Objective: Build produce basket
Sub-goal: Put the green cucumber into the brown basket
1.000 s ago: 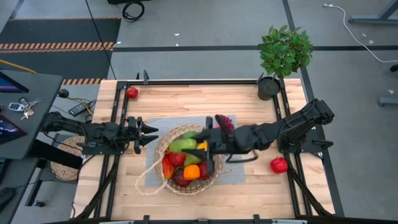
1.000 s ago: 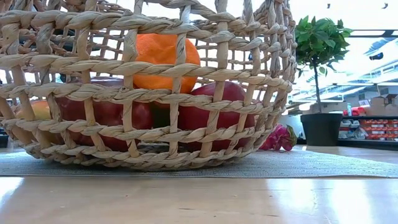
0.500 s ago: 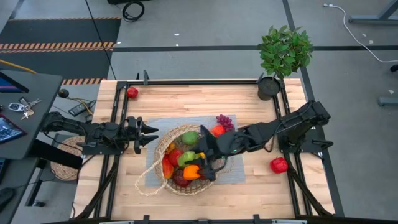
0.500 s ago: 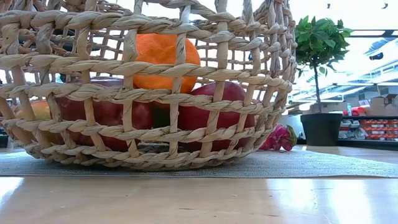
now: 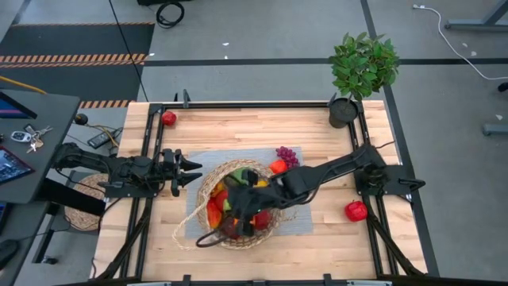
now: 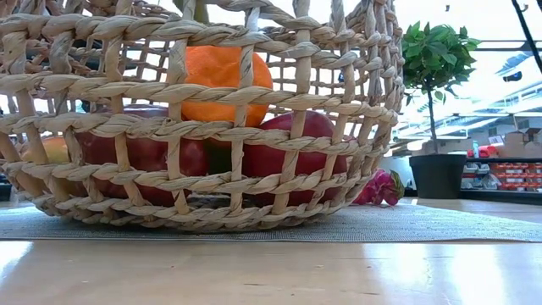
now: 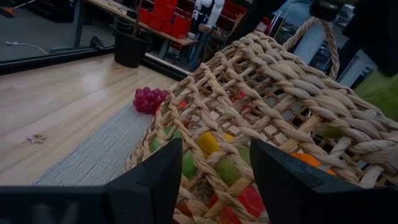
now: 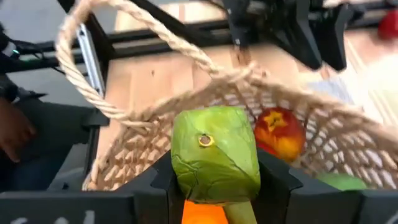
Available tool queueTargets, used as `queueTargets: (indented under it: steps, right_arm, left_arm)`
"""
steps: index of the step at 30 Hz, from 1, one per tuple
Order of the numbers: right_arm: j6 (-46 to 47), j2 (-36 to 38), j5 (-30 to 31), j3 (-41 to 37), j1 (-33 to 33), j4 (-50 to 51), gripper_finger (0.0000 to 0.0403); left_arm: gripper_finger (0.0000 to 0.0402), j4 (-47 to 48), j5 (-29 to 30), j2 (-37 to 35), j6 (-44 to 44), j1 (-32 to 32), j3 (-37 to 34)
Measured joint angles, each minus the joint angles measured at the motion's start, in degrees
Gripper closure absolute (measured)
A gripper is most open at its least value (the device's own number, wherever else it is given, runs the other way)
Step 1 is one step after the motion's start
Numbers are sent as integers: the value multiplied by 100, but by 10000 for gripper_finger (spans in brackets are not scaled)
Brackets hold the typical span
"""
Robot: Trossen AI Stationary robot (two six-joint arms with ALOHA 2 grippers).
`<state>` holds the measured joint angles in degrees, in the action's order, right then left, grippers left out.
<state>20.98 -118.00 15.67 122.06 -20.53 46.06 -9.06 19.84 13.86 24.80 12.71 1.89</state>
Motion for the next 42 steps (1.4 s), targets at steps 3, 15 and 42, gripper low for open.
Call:
queueTargets:
  steps: [3,15,42]
  right_arm:
    - [189,-230,-12,345,6,516,259]
    - [887,-294,-246,210,192,630,250]
    - [5297,-672,-511,199,257,838,249]
  left_arm:
    - [208,5,0,-1,-1,1,0]
    - [208,0,0,0,0,0,0]
    - [209,-17,0,-2,2,0,0]
